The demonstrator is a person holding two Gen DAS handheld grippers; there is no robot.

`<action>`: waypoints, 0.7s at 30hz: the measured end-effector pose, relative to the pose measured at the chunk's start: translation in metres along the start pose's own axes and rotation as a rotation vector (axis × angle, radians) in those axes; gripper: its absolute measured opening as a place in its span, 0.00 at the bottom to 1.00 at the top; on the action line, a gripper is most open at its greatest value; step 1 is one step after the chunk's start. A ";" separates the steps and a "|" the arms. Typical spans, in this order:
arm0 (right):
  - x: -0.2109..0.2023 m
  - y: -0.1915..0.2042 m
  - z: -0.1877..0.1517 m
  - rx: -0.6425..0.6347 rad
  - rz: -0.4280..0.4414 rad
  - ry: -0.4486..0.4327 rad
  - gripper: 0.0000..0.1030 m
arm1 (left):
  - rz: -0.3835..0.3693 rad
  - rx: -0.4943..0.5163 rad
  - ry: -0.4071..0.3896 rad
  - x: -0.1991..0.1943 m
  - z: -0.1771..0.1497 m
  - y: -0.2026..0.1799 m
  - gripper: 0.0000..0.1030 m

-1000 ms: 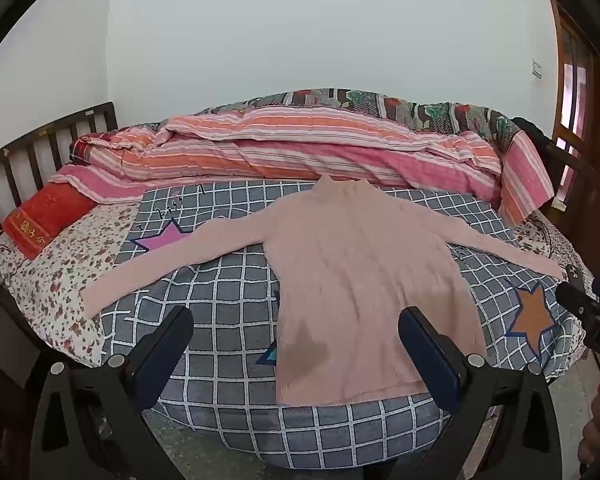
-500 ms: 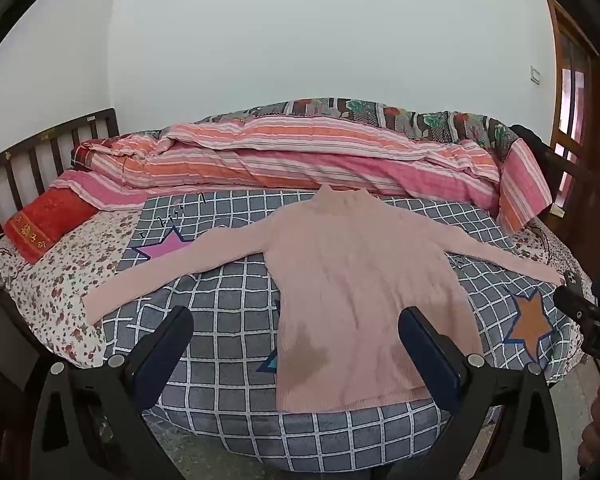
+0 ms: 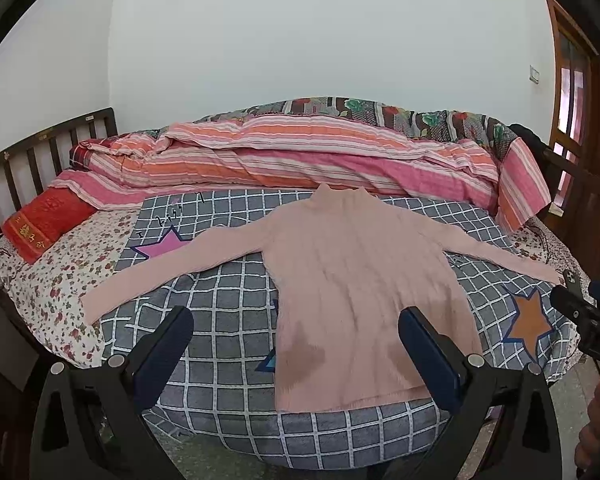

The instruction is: Fold small clothes

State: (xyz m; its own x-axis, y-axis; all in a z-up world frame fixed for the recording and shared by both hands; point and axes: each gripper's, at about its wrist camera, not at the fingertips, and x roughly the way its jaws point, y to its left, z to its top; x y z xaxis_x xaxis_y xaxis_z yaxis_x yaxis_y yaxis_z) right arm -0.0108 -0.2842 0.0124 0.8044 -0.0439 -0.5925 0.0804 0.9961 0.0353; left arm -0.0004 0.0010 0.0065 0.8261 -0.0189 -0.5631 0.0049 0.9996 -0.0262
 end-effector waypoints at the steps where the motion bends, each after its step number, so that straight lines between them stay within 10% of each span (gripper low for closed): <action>1: -0.001 0.000 0.000 0.002 0.004 -0.003 1.00 | -0.002 0.001 -0.001 0.000 0.000 -0.001 1.00; 21: -0.006 -0.001 0.002 0.013 0.010 -0.015 1.00 | -0.002 0.013 -0.008 -0.003 -0.005 -0.011 1.00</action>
State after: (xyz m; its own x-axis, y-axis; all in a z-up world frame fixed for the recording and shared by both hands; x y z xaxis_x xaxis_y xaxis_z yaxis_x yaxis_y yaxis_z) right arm -0.0142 -0.2853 0.0172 0.8138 -0.0348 -0.5801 0.0797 0.9955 0.0521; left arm -0.0052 -0.0095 0.0045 0.8305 -0.0211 -0.5566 0.0139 0.9998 -0.0170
